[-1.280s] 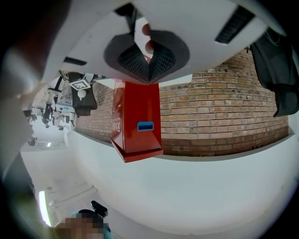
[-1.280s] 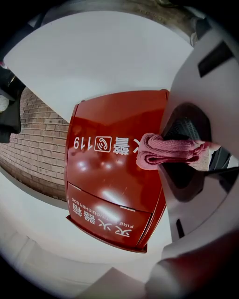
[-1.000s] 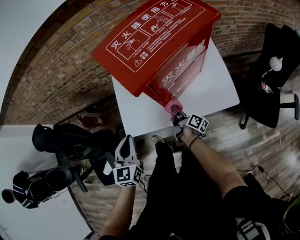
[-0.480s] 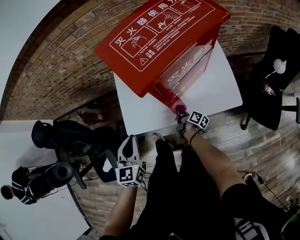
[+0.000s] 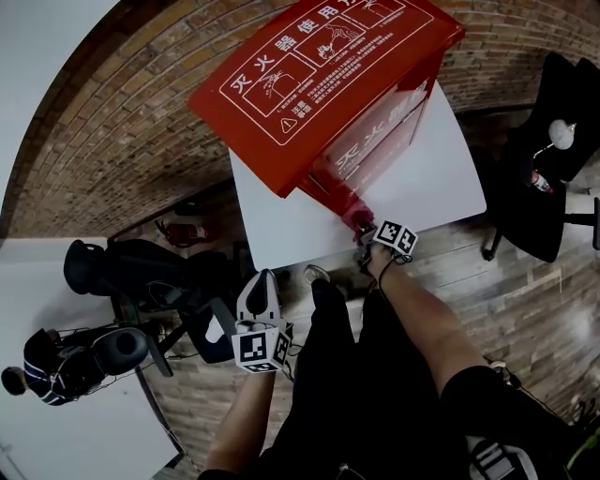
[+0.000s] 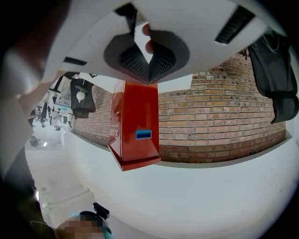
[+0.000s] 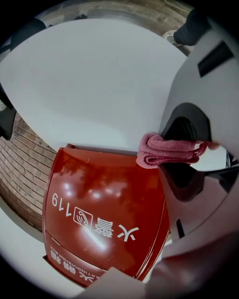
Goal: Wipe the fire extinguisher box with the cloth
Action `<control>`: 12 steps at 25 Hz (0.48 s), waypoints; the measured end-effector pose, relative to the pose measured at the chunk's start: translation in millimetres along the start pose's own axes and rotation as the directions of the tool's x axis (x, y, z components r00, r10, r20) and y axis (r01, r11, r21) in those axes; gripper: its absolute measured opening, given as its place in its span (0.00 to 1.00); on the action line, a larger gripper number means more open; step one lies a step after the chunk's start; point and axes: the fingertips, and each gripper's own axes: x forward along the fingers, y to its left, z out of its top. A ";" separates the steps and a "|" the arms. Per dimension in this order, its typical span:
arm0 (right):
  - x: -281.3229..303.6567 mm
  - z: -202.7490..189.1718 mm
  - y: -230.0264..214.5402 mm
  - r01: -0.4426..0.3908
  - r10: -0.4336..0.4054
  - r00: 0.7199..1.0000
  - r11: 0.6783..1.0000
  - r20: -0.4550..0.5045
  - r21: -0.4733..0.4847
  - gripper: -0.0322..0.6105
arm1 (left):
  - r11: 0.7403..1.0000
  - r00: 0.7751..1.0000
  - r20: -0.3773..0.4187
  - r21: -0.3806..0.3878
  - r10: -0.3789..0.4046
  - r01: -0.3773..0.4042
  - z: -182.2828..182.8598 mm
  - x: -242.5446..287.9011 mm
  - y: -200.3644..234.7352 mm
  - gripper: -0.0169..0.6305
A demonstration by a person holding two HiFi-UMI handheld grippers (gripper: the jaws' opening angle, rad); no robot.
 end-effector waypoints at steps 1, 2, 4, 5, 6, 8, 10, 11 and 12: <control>-2.4 0.6 1.3 -0.002 0.002 1.000 1.000 -0.006 -0.010 0.21 | 1.000 1.000 0.001 0.001 -0.002 0.002 0.6 0.4 -1.1 0.07; -5.7 1.5 4.1 -0.008 0.007 1.000 1.000 -0.012 -0.028 0.21 | 1.000 1.000 0.003 0.001 -0.002 0.002 1.3 0.9 -2.0 0.07; -15.0 4.2 15.5 -0.029 0.027 0.999 0.995 -0.028 -0.094 0.21 | 1.000 1.000 0.008 -0.002 -0.003 0.003 3.0 2.8 -3.8 0.07; -21.0 6.6 23.7 -0.043 0.038 0.999 0.989 -0.035 -0.141 0.21 | 1.000 1.000 0.010 -0.003 -0.006 0.006 4.3 4.4 -5.6 0.07; -28.0 10.0 33.2 -0.057 0.051 0.998 0.980 -0.039 -0.192 0.21 | 1.000 1.000 0.013 -0.004 -0.010 0.011 6.0 6.2 -8.0 0.07; -44.0 19.8 55.0 -0.080 0.074 0.997 0.952 -0.034 -0.295 0.21 | 1.000 1.000 0.020 -0.003 -0.024 0.024 11.4 10.6 -14.5 0.07; -62.8 31.7 78.5 -0.089 0.090 0.996 0.915 -0.015 -0.393 0.21 | 0.999 0.999 0.033 0.000 -0.043 0.043 20.2 15.2 -22.4 0.07; -73.2 37.8 90.5 -0.088 0.097 0.995 0.893 -0.003 -0.441 0.21 | 0.999 0.998 0.042 0.002 -0.054 0.054 25.8 17.6 -26.8 0.07; -84.0 43.7 102.9 -0.088 0.105 0.994 0.869 0.009 -0.487 0.21 | 0.998 0.996 0.052 0.005 -0.067 0.067 31.7 20.2 -31.3 0.07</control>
